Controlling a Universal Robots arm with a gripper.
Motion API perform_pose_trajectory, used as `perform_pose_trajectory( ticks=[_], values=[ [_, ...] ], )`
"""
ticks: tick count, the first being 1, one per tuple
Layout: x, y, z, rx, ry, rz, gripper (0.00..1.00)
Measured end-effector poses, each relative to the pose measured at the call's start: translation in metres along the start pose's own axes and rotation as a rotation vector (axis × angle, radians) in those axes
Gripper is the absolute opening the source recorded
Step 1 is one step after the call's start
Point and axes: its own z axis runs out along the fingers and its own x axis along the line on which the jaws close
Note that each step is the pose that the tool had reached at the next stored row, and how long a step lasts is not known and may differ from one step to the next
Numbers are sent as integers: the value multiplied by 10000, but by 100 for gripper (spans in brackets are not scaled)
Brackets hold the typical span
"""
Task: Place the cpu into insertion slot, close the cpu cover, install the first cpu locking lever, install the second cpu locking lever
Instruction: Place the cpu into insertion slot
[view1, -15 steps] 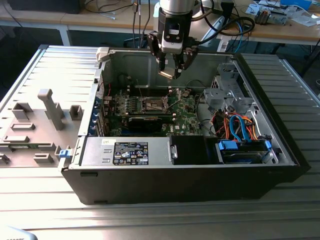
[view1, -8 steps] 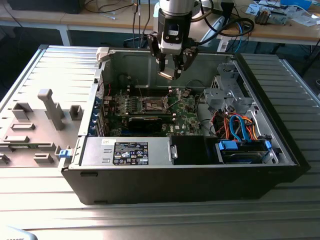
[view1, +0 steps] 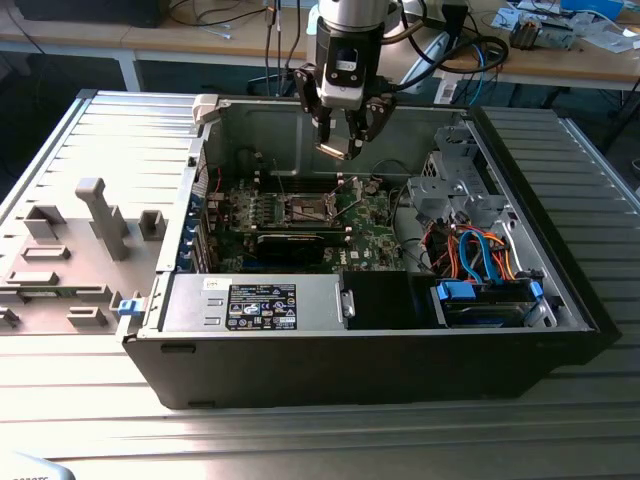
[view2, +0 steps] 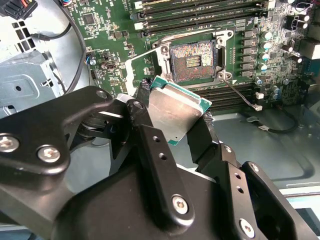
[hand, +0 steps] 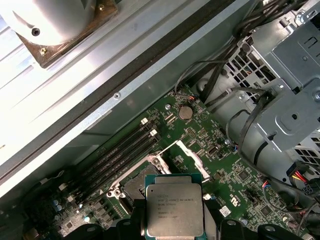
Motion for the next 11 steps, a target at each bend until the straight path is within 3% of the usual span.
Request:
perform_pose_trajectory(
  ticks=[11],
  values=[
    [0,-1,19,6,-9,79,55]
  ],
)
